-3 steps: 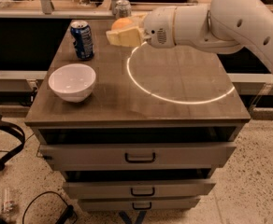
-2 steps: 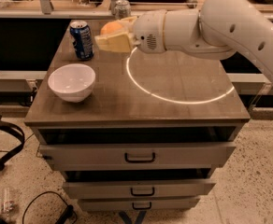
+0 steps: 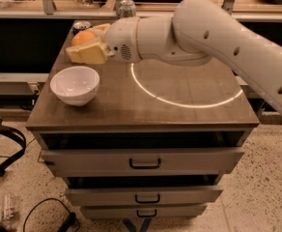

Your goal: Place orange into white bowl

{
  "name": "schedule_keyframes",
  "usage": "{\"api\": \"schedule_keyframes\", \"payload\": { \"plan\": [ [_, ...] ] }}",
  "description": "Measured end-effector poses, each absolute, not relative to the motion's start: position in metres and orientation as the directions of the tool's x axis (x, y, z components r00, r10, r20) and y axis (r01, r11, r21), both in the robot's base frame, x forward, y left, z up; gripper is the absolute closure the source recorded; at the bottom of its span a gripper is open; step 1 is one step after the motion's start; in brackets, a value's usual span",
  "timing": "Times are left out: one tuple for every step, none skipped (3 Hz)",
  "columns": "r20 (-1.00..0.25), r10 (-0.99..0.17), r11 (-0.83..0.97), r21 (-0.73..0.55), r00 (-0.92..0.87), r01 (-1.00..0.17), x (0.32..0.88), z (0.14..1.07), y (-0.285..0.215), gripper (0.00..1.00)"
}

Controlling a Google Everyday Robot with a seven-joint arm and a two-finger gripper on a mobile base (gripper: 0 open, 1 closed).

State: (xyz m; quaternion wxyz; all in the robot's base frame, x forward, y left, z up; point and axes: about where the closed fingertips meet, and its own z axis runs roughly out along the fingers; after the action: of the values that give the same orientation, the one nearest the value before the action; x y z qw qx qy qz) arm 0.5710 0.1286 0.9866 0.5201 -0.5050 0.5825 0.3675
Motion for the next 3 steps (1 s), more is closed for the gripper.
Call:
{"api": "schedule_keyframes", "payload": {
  "plan": [
    [-0.968, -0.245, 0.190, -0.100, 0.051, -0.977, 0.571, 0.976, 0.154, 1.00],
    [-0.960, -0.278, 0.157, -0.081, 0.035, -0.984, 0.569, 0.958, 0.176, 1.00],
    [-0.956, -0.294, 0.125, -0.050, 0.011, -0.991, 0.566, 0.936, 0.195, 1.00]
  ]
}}
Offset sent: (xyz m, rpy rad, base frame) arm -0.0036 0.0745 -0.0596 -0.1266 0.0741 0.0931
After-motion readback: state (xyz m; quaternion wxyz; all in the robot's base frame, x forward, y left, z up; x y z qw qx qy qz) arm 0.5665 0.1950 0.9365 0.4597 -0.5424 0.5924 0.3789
